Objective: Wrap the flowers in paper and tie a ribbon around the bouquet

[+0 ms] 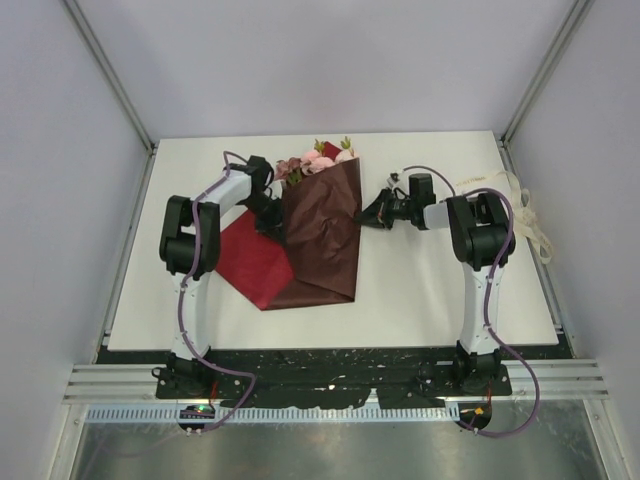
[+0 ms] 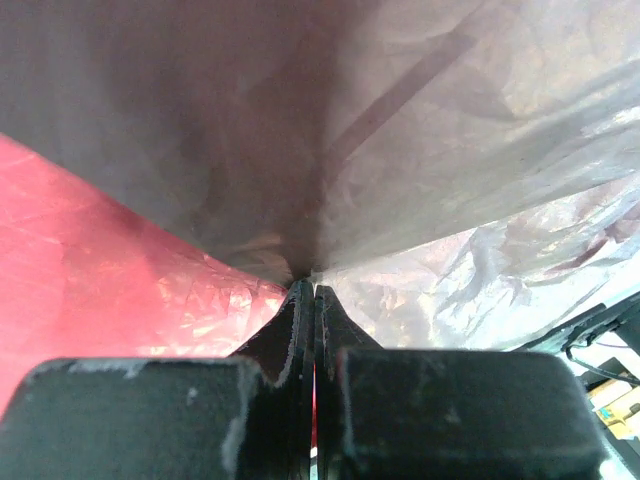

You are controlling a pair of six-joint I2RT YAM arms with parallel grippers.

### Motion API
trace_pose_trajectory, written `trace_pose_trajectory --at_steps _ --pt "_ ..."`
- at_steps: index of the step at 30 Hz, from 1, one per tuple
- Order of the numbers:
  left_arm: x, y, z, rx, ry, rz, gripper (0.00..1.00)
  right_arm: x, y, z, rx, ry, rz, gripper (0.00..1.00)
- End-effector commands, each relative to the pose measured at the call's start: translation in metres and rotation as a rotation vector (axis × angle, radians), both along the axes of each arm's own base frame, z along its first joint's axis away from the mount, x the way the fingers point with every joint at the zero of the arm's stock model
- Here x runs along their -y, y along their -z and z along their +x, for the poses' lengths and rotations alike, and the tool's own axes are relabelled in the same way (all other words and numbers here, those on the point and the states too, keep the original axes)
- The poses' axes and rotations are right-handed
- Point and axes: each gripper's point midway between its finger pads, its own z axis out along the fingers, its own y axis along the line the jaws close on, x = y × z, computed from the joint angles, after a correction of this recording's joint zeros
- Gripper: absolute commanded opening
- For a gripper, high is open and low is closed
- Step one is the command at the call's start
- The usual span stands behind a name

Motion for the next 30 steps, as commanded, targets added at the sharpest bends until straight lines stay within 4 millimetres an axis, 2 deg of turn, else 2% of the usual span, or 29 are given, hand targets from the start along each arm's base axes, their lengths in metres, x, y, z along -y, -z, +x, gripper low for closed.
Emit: trace_pose_trajectory --at_steps 1,2,4,5,7,10,13,17,20,21,22,24,25,26,28,30 --pt "-0.008 -0.002 0.005 0.020 0.028 0.046 0.00 0.000 -0.017 0.002 0.057 0.047 0.048 0.06" --pt "-0.008 -0.001 0.004 0.016 0.031 0.046 0.00 0.003 -0.023 0.004 0.078 0.063 0.040 0.06" --pt "-0.007 -0.001 0.004 0.014 0.031 0.043 0.00 0.006 -0.023 -0.002 0.079 0.069 0.017 0.06" --pt "-0.008 -0.001 0.004 0.013 0.031 0.045 0.00 0.007 -0.018 -0.008 0.027 0.059 0.003 0.31" --pt "-0.007 -0.002 0.004 0.016 0.032 0.044 0.00 0.006 -0.014 -0.022 -0.004 0.016 -0.003 0.59" --pt "-0.007 -0.002 0.004 0.014 0.031 0.045 0.00 0.009 -0.017 -0.042 0.009 -0.010 -0.021 0.66" --pt "-0.007 -0.002 0.004 0.013 0.031 0.044 0.00 0.003 -0.009 -0.067 -0.024 -0.050 -0.021 0.64" --pt "-0.007 -0.002 0.004 0.013 0.031 0.044 0.00 -0.008 0.004 -0.100 -0.064 -0.116 -0.026 0.56" --pt "-0.007 -0.002 0.004 0.012 0.031 0.042 0.00 -0.010 0.010 -0.115 -0.071 -0.130 -0.029 0.37" --pt "-0.007 -0.002 0.004 0.012 0.032 0.039 0.00 -0.010 0.011 -0.114 -0.063 -0.129 -0.030 0.35" --pt "-0.007 -0.002 0.003 0.012 0.032 0.041 0.00 -0.010 0.012 -0.113 -0.063 -0.128 -0.029 0.23" --pt "-0.007 -0.001 0.004 0.014 0.030 0.039 0.00 -0.011 0.014 -0.110 -0.052 -0.126 -0.031 0.07" --pt "-0.007 -0.002 0.003 0.012 0.032 0.038 0.00 -0.010 0.013 -0.107 -0.039 -0.119 -0.040 0.06" --pt "-0.007 -0.006 0.005 0.022 0.029 0.019 0.00 -0.010 0.012 -0.105 -0.027 -0.116 -0.042 0.06" --pt "0.000 -0.033 0.013 0.102 -0.004 -0.092 0.02 -0.010 0.010 -0.101 -0.023 -0.110 -0.048 0.06" --pt "0.006 -0.070 0.027 0.225 -0.103 -0.282 0.22 -0.010 0.009 -0.100 -0.010 -0.110 -0.060 0.06"
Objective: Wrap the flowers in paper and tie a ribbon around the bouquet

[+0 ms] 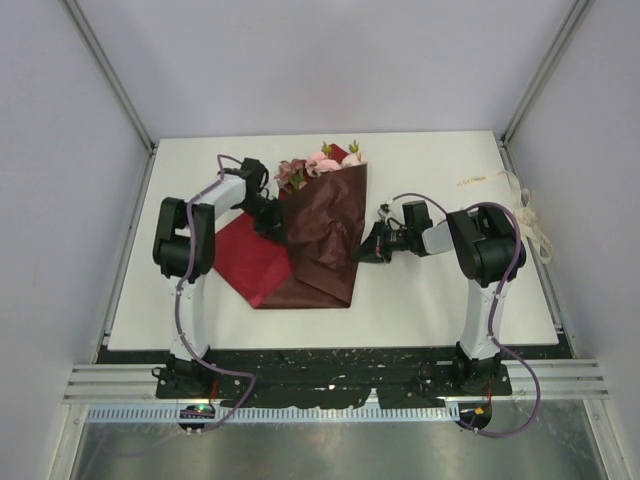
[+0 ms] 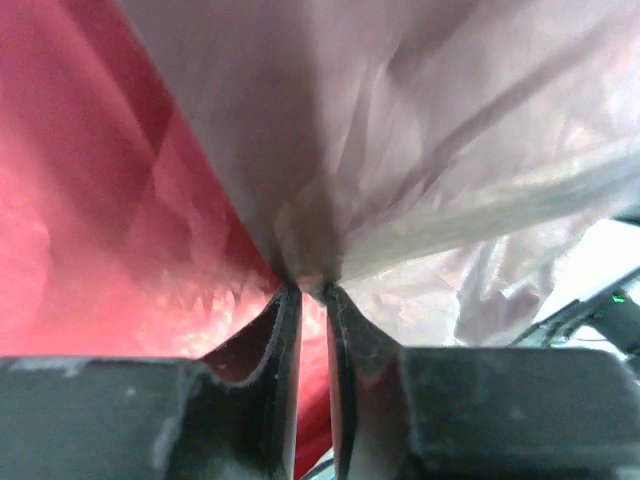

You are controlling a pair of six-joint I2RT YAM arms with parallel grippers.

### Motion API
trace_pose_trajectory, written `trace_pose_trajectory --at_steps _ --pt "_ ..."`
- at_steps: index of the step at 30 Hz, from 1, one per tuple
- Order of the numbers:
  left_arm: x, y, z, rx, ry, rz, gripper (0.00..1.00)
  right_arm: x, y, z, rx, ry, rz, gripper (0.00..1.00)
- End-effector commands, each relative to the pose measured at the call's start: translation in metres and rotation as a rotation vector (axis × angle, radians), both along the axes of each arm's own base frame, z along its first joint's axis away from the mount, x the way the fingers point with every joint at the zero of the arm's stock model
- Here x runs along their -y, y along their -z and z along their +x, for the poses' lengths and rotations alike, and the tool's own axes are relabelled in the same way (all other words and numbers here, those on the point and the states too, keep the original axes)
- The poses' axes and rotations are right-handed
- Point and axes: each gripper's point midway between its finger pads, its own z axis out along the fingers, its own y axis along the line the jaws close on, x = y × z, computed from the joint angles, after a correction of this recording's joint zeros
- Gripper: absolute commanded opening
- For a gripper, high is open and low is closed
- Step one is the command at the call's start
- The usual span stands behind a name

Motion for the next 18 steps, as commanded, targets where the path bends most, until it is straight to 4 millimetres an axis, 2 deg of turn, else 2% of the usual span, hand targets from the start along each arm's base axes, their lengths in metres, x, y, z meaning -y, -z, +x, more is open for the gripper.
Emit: trace_pose_trajectory --at_steps 1,2,3,4,7,9,13,16,18 --pt "0.007 -0.082 0.025 0.247 -0.160 -0.339 0.42 0.003 -0.006 0.017 0.099 0.021 -0.040 0.06" --pt "0.003 -0.084 0.025 0.284 -0.208 -0.382 0.53 0.004 -0.006 0.016 0.105 0.021 -0.050 0.06" --pt "0.000 -0.094 0.024 0.312 -0.237 -0.422 0.62 0.005 -0.006 0.017 0.108 0.023 -0.053 0.06" --pt "-0.004 -0.095 0.019 0.306 -0.272 -0.447 0.69 0.005 -0.006 0.016 0.116 0.022 -0.058 0.06" --pt "-0.007 -0.087 0.008 0.289 -0.336 -0.494 0.80 0.006 -0.003 0.015 0.114 0.022 -0.073 0.06" --pt "-0.002 -0.084 0.009 0.282 -0.367 -0.545 0.84 0.007 -0.004 0.016 0.126 0.024 -0.082 0.06" --pt "0.014 -0.081 0.023 0.314 -0.380 -0.620 0.87 0.006 -0.007 0.016 0.148 0.015 -0.105 0.06" --pt "0.027 -0.058 0.019 0.252 -0.385 -0.579 0.83 0.006 -0.005 0.016 0.154 0.012 -0.115 0.06" --pt "0.034 -0.046 0.014 0.214 -0.381 -0.557 0.74 0.007 -0.004 0.016 0.155 0.013 -0.125 0.06"
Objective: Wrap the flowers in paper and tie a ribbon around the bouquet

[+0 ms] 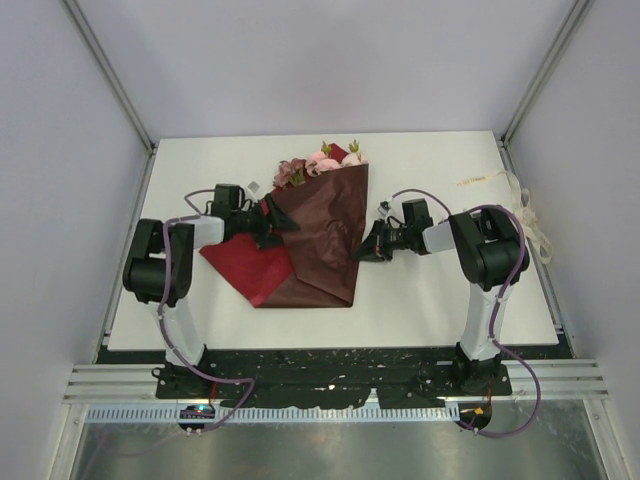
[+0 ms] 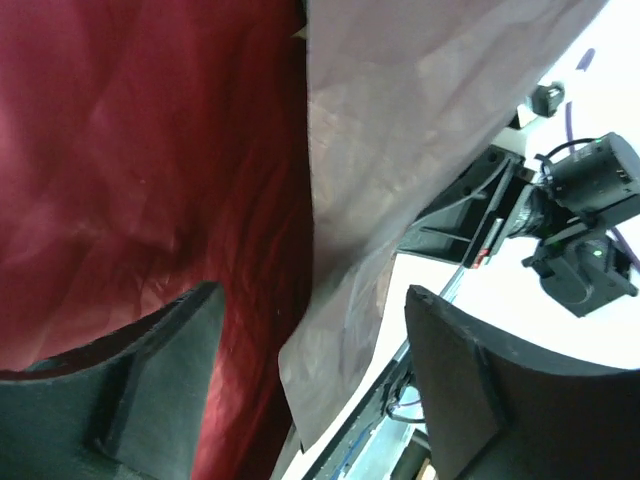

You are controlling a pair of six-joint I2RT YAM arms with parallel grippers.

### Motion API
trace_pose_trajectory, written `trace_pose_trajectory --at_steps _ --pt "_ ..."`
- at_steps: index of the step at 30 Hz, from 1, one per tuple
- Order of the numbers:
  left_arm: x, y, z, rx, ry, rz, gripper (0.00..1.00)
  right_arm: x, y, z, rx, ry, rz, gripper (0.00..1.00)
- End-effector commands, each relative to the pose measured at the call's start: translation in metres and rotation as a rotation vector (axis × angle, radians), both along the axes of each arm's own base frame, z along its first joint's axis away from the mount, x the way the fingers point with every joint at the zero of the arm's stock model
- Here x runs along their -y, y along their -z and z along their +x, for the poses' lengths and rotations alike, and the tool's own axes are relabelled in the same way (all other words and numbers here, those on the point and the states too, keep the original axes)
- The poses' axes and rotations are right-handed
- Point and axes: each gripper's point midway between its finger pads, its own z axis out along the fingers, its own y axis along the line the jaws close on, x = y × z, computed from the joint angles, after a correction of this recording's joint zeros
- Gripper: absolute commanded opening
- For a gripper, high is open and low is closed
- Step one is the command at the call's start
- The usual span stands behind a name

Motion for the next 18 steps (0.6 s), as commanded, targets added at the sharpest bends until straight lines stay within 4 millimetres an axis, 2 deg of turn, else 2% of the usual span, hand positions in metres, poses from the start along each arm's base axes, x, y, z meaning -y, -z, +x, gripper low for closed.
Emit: trace_pose_trajectory --at_steps 1,2,3,4,5,6,8,11,15,17,18 --pt "0.021 0.003 0.005 0.002 0.018 -0.019 0.69 0.004 -0.004 0.014 0.092 0.022 -0.076 0.06" --pt "0.024 0.007 0.001 -0.010 0.026 -0.020 0.59 0.002 -0.005 0.013 0.094 0.016 -0.077 0.06" --pt "0.024 0.011 -0.002 -0.029 0.029 -0.011 0.44 0.002 -0.007 0.014 0.098 0.015 -0.078 0.06" --pt "0.021 0.017 -0.003 -0.049 0.016 0.012 0.22 0.001 -0.009 0.014 0.096 0.014 -0.077 0.06" --pt "0.017 0.024 -0.006 -0.070 0.003 0.042 0.06 0.001 -0.011 0.013 0.094 0.006 -0.069 0.10" --pt "0.013 0.030 -0.008 -0.090 -0.008 0.068 0.00 0.001 -0.012 0.010 0.076 0.001 -0.069 0.29" --pt "0.008 0.039 -0.013 -0.137 -0.017 0.105 0.00 0.000 -0.018 0.003 0.048 -0.016 -0.057 0.48" --pt "0.002 0.047 -0.015 -0.171 -0.038 0.152 0.00 -0.004 -0.025 -0.012 -0.007 -0.029 -0.012 0.57" --pt "0.000 0.049 -0.014 -0.177 -0.038 0.175 0.00 -0.016 -0.025 -0.037 -0.052 -0.074 0.014 0.59" --pt "-0.001 0.052 -0.016 -0.184 -0.036 0.182 0.00 -0.019 -0.015 -0.051 -0.093 -0.086 0.008 0.58" --pt "-0.001 0.053 -0.016 -0.189 -0.035 0.192 0.00 -0.019 -0.012 -0.052 -0.090 -0.088 0.010 0.55"
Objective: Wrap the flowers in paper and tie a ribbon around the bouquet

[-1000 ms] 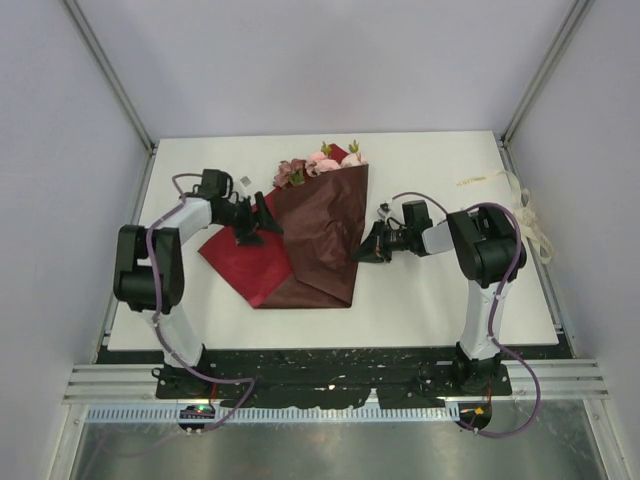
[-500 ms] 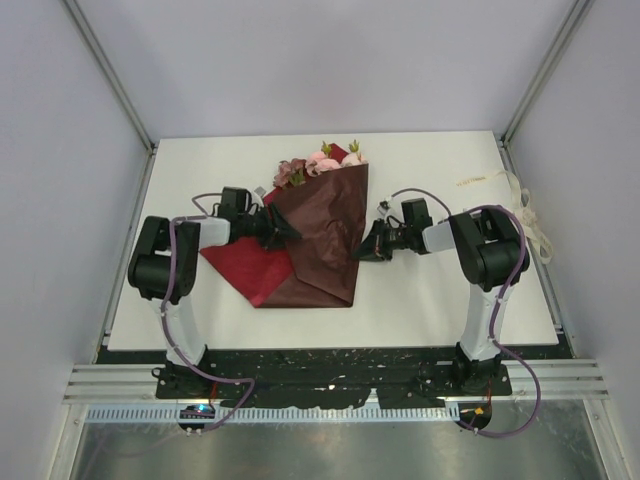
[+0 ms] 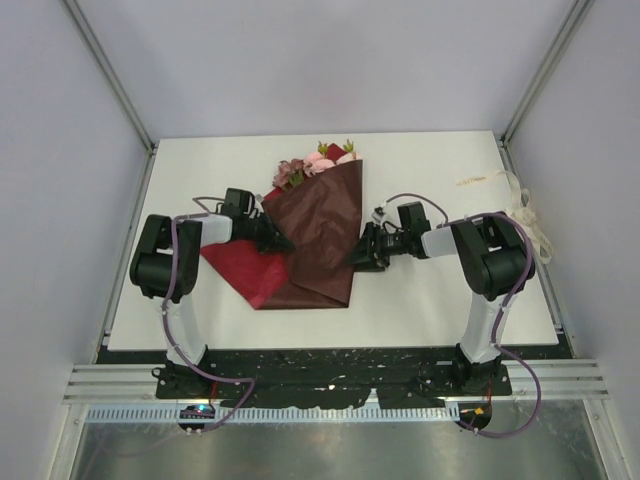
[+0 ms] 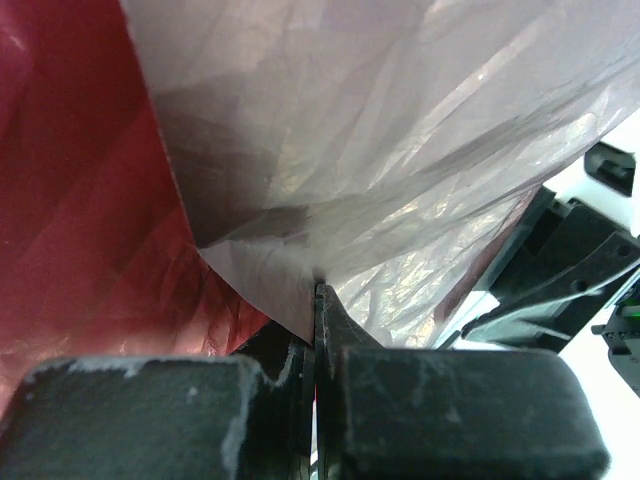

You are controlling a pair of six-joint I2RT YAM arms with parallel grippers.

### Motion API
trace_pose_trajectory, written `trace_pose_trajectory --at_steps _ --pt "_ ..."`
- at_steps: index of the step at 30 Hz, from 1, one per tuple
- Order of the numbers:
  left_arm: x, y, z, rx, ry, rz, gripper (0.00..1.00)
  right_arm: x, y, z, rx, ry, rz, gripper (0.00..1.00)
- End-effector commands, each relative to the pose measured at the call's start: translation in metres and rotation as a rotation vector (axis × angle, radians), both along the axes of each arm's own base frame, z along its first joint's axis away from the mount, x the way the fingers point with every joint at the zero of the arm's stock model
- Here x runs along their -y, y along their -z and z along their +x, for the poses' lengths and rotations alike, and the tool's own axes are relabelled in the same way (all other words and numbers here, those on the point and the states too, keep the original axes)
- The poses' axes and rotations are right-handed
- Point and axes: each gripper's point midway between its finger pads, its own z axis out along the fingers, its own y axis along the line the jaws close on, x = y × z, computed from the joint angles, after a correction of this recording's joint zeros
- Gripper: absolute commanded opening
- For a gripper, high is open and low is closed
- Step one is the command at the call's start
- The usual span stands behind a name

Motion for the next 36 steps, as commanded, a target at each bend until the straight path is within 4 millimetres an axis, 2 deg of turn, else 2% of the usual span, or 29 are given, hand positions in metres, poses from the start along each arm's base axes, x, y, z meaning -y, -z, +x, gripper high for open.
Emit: trace_pose_trajectory --at_steps 1,3,4,5,6,11,12,13,14,16,25,28,29,31,36 --pt "-0.010 0.011 0.001 -0.014 -0.002 0.079 0.00 -0.007 0.014 -0.030 -0.061 -0.034 -0.012 0.53" --pt "-0.013 0.014 -0.003 -0.027 -0.002 0.100 0.00 -0.005 0.020 -0.034 -0.074 -0.038 -0.018 0.43" --pt "-0.013 0.013 -0.002 -0.025 -0.004 0.100 0.00 -0.004 0.022 -0.035 -0.063 -0.045 -0.025 0.30" --pt "-0.014 0.014 -0.002 -0.026 -0.007 0.103 0.00 -0.004 0.024 -0.035 -0.059 -0.044 -0.031 0.21" --pt "-0.014 0.014 -0.003 -0.029 -0.008 0.107 0.00 -0.003 0.025 -0.035 -0.055 -0.045 -0.035 0.06" --pt "-0.015 0.014 -0.003 -0.027 -0.009 0.114 0.00 0.001 0.022 -0.028 -0.026 -0.026 -0.053 0.06" --pt "-0.015 0.014 -0.002 -0.027 -0.010 0.112 0.00 0.002 0.024 -0.031 -0.040 -0.034 -0.061 0.28" --pt "-0.015 0.013 -0.001 -0.026 -0.011 0.111 0.00 0.004 0.026 -0.036 -0.066 -0.043 -0.064 0.43" --pt "-0.014 0.014 -0.001 -0.026 -0.009 0.110 0.00 0.004 0.026 -0.039 -0.074 -0.043 -0.064 0.65" --pt "-0.014 0.013 -0.001 -0.022 -0.009 0.111 0.00 0.002 0.024 -0.049 -0.068 -0.065 -0.052 0.72" --pt "-0.013 0.014 0.000 -0.019 -0.006 0.116 0.00 -0.004 0.035 -0.097 -0.126 -0.183 -0.044 0.59" --pt "-0.013 0.013 0.000 -0.015 -0.005 0.119 0.00 -0.004 0.040 -0.105 -0.135 -0.195 -0.047 0.44" --pt "-0.014 0.013 0.001 -0.013 -0.005 0.119 0.00 -0.004 0.041 -0.105 -0.139 -0.193 -0.048 0.28" --pt "-0.014 0.013 0.000 -0.010 -0.004 0.122 0.00 -0.004 0.045 -0.105 -0.150 -0.190 -0.053 0.06" --pt "-0.014 0.012 0.001 -0.006 0.000 0.122 0.00 -0.002 0.048 -0.104 -0.140 -0.179 -0.065 0.06"
